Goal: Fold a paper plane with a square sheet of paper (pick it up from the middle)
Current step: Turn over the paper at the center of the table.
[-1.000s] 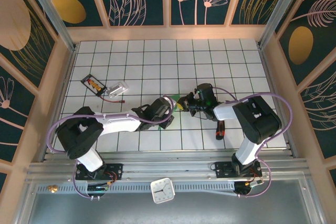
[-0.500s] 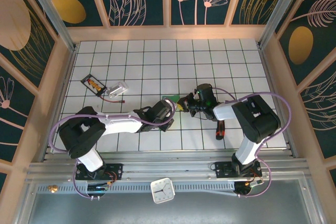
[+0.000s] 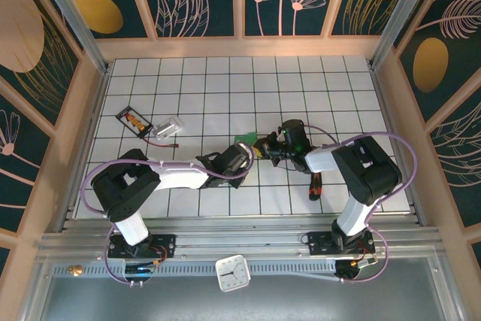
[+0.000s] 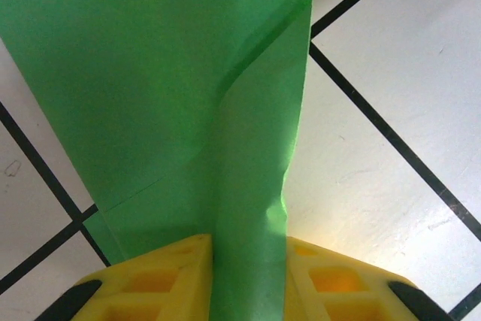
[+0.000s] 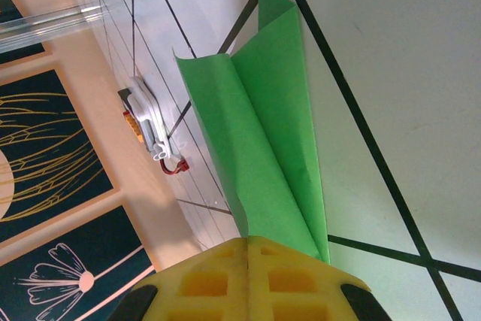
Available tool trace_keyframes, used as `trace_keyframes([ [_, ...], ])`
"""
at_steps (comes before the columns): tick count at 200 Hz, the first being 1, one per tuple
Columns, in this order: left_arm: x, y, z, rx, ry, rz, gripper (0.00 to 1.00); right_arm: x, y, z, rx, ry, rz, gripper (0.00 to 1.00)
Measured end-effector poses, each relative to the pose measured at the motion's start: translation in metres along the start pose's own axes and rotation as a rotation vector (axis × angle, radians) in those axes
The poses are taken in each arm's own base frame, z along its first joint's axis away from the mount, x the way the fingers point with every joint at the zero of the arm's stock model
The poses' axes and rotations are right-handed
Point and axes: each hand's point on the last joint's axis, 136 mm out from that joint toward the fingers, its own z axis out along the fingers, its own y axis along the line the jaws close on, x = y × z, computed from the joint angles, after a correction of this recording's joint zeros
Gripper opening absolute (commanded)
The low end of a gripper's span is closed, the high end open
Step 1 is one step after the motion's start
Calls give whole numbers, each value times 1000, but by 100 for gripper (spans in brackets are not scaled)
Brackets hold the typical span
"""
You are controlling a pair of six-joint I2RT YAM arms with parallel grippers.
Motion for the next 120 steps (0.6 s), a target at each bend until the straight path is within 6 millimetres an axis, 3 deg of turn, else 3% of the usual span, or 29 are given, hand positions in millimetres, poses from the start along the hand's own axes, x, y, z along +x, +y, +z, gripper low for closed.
trace_keyframes([
  [120, -1, -2, -7, 22, -13, -10, 25, -1, -8, 1, 14, 4, 3, 8],
])
